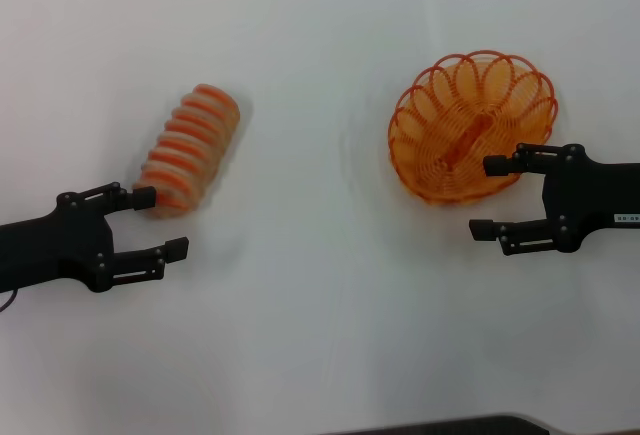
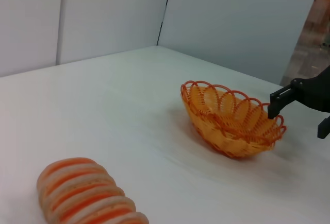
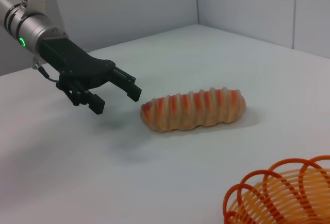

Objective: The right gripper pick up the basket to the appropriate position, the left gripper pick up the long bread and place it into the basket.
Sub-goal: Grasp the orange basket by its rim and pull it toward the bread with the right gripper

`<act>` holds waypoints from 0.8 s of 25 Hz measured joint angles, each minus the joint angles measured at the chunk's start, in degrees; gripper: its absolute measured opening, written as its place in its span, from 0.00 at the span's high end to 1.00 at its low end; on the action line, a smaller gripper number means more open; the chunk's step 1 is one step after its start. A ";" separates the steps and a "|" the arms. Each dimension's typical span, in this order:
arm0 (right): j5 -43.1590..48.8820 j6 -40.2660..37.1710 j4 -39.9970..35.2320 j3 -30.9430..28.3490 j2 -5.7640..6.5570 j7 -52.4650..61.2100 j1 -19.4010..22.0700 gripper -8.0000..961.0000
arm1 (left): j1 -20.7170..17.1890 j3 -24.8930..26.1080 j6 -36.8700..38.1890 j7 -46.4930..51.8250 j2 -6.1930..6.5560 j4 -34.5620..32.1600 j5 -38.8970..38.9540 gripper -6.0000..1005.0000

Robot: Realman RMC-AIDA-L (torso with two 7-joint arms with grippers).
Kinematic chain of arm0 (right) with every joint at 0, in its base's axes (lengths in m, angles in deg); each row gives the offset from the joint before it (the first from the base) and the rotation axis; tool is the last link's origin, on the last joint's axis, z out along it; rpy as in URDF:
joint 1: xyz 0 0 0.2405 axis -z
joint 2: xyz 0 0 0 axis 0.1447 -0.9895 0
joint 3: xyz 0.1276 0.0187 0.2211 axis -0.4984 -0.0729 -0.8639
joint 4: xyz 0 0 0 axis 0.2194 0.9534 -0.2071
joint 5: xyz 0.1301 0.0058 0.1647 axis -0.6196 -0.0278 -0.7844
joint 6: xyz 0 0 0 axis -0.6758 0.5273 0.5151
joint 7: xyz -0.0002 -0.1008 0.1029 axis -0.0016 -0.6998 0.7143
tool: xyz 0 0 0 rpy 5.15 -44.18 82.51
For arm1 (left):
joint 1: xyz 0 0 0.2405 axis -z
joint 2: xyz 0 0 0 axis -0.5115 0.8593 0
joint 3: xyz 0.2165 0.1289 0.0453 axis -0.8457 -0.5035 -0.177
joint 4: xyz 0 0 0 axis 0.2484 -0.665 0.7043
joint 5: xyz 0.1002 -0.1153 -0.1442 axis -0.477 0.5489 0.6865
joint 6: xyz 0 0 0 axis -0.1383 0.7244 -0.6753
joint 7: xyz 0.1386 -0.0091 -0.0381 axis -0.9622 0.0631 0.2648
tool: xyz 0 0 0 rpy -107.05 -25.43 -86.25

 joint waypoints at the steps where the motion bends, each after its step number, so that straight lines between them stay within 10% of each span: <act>1: 0.00 0.00 0.00 -0.02 -0.02 0.00 0.00 0.07 | 0.00 0.00 -0.04 -0.01 0.00 0.00 -0.01 0.16; 20: -4.68 -4.01 0.07 -8.31 0.30 7.11 -1.57 0.07 | -0.14 0.67 0.10 -0.07 0.08 0.01 0.23 0.16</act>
